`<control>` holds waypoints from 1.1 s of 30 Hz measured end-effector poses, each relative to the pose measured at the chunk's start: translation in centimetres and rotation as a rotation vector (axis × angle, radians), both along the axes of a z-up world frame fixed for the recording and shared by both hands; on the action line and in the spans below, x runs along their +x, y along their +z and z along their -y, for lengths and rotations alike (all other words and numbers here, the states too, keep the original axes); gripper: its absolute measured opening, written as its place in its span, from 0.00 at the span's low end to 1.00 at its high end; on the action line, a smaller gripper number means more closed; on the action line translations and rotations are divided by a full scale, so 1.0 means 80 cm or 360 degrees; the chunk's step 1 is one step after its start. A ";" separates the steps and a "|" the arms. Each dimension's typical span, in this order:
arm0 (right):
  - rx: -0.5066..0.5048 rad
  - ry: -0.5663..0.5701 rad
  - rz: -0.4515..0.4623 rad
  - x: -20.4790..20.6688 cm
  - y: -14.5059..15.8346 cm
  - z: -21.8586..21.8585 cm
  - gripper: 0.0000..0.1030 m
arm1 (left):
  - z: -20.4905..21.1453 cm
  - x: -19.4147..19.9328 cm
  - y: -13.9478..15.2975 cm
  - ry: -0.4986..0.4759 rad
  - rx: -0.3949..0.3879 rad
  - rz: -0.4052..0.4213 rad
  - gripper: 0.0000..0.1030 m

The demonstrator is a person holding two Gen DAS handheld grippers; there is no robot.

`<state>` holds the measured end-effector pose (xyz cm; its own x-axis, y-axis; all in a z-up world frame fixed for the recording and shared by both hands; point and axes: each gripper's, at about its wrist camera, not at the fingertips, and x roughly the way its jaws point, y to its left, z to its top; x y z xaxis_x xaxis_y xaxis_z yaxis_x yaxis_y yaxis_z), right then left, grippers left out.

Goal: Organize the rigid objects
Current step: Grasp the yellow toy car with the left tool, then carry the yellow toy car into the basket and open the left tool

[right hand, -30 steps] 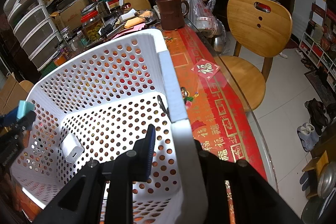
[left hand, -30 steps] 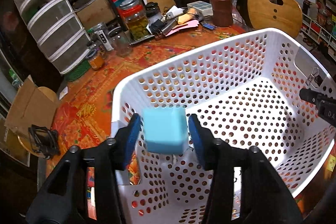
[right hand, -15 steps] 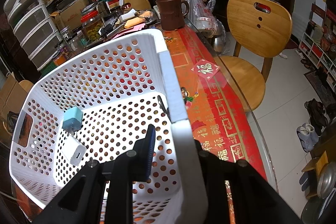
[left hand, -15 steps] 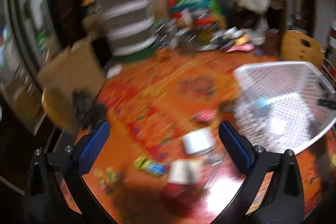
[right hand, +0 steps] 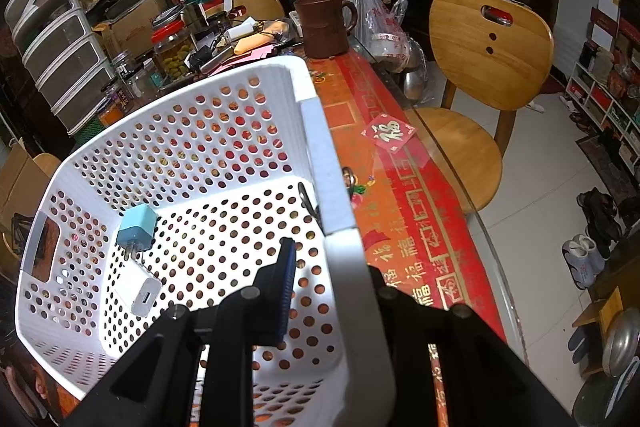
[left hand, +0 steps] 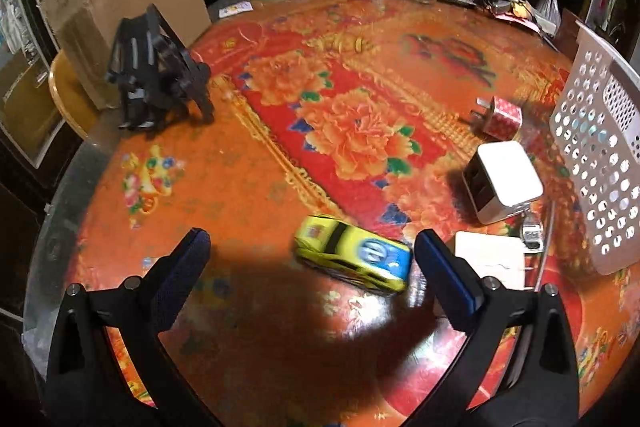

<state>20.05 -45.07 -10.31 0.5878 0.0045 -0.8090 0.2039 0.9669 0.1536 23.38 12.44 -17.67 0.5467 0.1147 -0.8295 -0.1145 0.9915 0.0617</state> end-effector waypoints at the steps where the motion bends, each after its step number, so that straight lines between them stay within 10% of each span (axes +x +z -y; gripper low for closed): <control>1: 0.0001 0.0000 0.0000 0.000 0.000 0.000 0.21 | 0.001 0.002 -0.006 -0.0008 0.0004 -0.0013 0.97; 7: 0.0003 0.0002 0.0003 0.000 0.000 0.000 0.21 | 0.001 0.005 -0.021 -0.0027 -0.0024 -0.0010 0.94; 11: 0.0004 0.0002 0.0003 0.000 0.000 0.001 0.21 | 0.007 0.001 -0.014 -0.0054 -0.0023 0.0020 0.61; 33: 0.0014 0.0010 0.0009 -0.001 0.001 0.002 0.21 | 0.072 -0.052 0.155 -0.0007 0.0341 0.0491 0.61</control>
<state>19.98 -45.27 -10.25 0.5924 0.0151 -0.8055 0.1972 0.9667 0.1631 19.21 6.69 -5.24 0.7678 0.2648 -0.5833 -0.1557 0.9604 0.2311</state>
